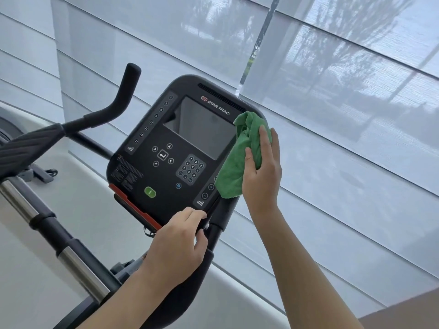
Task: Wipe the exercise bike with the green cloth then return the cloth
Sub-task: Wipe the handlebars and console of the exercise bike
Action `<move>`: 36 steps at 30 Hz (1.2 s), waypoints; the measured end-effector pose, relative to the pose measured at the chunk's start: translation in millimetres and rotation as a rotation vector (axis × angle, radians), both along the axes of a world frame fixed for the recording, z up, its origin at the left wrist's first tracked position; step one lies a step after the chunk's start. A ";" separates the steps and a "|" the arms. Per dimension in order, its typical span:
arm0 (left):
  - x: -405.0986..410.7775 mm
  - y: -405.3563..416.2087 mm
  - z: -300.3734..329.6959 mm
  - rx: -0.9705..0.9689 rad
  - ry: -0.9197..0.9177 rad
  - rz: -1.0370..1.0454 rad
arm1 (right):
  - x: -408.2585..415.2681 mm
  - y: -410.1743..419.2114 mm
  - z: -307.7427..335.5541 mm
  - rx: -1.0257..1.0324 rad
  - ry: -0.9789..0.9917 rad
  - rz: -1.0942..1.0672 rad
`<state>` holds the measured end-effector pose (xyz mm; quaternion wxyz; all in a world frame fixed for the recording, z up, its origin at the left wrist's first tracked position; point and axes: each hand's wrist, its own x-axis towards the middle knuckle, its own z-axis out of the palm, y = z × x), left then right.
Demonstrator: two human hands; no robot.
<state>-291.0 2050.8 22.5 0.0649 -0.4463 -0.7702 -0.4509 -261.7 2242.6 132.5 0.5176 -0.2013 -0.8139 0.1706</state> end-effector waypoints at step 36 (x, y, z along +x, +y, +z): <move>5.7 -10.5 1.1 0.002 0.010 0.021 | 59.4 -24.1 42.2 0.109 -0.006 0.041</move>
